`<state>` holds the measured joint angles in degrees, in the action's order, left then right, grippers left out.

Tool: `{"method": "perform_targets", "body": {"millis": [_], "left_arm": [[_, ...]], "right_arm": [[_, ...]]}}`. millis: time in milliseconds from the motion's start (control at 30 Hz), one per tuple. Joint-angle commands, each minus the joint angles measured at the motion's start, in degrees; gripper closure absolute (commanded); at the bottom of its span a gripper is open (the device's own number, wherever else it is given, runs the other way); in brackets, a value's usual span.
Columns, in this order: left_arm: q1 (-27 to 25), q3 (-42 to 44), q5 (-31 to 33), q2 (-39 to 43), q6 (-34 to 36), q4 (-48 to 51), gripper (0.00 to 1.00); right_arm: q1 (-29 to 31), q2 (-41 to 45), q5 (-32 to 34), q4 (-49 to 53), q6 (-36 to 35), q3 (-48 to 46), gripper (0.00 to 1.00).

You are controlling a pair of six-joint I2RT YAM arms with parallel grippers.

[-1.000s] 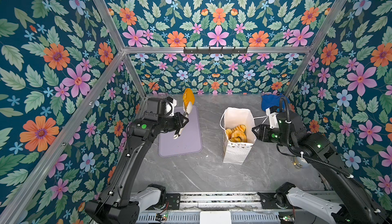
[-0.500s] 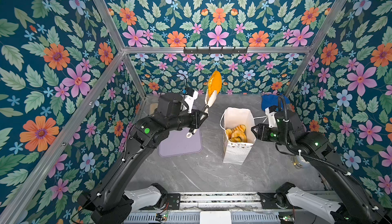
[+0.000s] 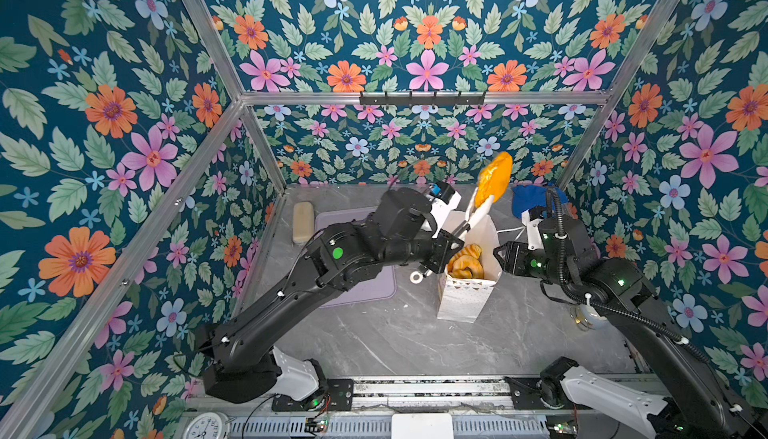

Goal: Place the fake bread into the paper bag
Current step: 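Lift the orange slice with the left tongs and carry it over the paper bag, then lower the orange slice into the bag and open the tongs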

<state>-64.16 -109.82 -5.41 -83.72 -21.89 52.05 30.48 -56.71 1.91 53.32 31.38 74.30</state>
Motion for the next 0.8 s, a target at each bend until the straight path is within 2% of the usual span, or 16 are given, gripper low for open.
{"method": "perform_targets", "body": {"millis": [0,467,767], "left_arm": [[-2.2,-2.8,6.3,-2.0,1.4,4.9,1.00],[-4.5,3.4,4.1,0.9,-2.8,11.3,1.00],[-4.5,7.1,8.1,1.8,-5.8,14.0,1.00]], "right_arm": [[-0.1,0.4,1.3,1.9,0.7,0.7,0.39],[0.0,1.1,1.1,2.4,1.5,0.6,0.39],[0.0,1.9,0.5,2.5,2.2,0.1,0.39]]}}
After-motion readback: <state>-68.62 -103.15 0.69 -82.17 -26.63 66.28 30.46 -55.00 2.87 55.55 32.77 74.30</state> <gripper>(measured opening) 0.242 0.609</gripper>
